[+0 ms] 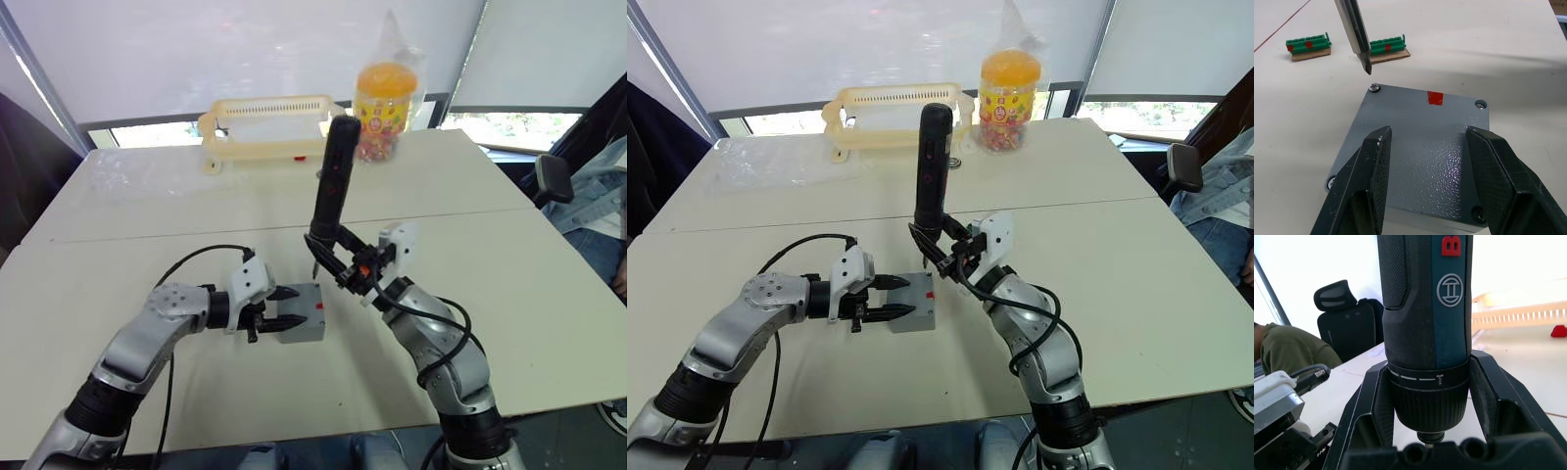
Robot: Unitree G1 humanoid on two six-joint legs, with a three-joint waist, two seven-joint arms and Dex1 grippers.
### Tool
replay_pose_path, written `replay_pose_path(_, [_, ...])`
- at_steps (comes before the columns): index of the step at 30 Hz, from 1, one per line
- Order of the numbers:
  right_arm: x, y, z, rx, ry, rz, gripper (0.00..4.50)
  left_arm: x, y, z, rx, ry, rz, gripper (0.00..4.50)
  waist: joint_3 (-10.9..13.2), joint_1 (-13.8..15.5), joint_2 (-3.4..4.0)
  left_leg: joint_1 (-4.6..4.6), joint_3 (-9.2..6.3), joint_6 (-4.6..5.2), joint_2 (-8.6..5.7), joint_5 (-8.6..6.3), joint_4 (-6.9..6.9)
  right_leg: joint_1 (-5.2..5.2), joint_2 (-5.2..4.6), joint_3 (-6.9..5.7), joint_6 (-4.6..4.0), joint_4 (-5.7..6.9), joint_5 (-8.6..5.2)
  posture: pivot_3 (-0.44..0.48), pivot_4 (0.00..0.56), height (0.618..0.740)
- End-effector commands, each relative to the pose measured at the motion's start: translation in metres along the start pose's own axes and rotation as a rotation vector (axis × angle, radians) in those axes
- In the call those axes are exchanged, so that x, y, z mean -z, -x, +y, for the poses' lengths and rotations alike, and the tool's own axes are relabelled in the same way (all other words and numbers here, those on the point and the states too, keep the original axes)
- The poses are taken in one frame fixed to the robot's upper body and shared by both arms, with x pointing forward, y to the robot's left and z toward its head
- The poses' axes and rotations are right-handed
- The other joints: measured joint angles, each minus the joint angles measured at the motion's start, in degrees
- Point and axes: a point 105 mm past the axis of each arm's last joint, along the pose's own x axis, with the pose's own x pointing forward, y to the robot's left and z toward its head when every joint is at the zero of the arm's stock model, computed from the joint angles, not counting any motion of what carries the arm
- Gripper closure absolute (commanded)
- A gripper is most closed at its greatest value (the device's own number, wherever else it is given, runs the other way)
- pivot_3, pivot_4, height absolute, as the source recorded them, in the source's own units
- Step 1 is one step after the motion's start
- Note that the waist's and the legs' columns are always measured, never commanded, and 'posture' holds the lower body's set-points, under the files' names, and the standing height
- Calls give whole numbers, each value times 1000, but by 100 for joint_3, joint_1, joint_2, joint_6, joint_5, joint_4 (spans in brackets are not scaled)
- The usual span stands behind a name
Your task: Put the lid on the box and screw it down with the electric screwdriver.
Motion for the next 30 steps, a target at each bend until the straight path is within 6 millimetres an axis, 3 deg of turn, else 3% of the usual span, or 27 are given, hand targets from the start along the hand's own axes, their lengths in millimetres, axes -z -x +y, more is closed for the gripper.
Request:
replay_pose_path(1, [-19, -1, 8, -27, 27, -83, 2757, 21, 2, -1, -9, 49, 81, 2072, 0, 1, 0, 0, 0, 0, 0, 0, 0, 0, 0, 0, 0, 0, 0, 0, 150, 740])
replay_pose_path(30, [-4, 1, 0, -7, 59, -43, 2757, 21, 4, 0, -21, 51, 81, 2072, 0, -2, 0, 0, 0, 0, 0, 0, -2, 4, 1, -1, 0, -9, 0, 0, 150, 740])
